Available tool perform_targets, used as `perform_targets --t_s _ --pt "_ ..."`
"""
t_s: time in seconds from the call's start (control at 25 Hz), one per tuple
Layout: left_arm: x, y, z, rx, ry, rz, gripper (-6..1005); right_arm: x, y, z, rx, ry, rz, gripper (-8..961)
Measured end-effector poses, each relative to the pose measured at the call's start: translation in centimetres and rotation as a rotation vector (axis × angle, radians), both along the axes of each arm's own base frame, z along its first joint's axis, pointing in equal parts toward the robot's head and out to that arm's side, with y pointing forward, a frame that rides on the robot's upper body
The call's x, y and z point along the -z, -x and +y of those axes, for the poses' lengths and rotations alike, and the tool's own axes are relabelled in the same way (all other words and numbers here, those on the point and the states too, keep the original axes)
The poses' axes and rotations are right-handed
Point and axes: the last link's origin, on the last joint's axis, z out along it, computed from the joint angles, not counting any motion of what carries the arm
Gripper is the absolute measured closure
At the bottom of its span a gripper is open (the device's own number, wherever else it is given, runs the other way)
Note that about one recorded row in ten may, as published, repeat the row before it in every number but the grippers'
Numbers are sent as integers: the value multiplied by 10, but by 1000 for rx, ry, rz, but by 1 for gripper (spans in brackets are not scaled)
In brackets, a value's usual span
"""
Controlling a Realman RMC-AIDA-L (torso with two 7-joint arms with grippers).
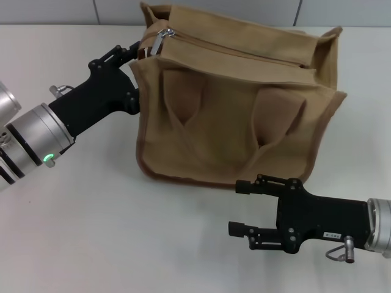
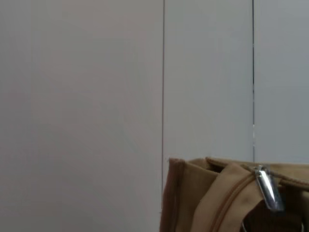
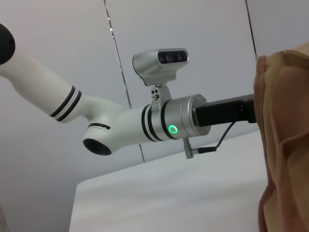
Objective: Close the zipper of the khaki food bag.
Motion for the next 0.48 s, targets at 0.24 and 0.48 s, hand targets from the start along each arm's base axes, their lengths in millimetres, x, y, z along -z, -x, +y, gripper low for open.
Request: perform_targets --t_s 0.24,0.48 --pt "-17 -6 6 -12 -81 -115 222 1 -1 -1 5 3 2 185" --pt "-27 -4 7 -46 -120 -191 222 1 -2 -3 11 5 4 185"
